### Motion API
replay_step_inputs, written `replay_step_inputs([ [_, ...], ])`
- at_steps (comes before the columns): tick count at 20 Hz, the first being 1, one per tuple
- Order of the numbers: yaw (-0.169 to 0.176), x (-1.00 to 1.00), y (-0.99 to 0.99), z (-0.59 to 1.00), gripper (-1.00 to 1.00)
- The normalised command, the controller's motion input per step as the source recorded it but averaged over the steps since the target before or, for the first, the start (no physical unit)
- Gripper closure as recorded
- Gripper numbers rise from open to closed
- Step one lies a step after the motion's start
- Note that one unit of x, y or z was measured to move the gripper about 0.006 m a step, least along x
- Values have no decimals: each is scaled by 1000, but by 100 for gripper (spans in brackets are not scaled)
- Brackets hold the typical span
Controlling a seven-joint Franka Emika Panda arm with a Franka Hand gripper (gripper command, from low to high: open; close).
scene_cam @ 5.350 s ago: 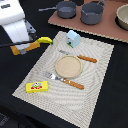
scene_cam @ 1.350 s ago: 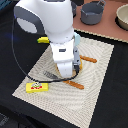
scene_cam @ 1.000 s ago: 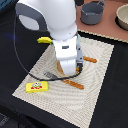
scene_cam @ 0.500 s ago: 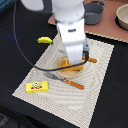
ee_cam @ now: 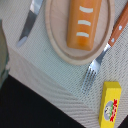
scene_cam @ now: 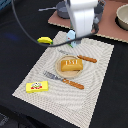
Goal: Interact with the objects in diverse but meaningful ways.
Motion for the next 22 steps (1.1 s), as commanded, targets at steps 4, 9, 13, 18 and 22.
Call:
replay_step_inputs([
  [4,-52,-391,754,121,-100],
  [9,-49,-507,777,7,-100],
  [13,-40,-620,729,0,-100],
  [18,-30,-694,701,0,-100],
  [22,-34,-677,671,0,-100],
])
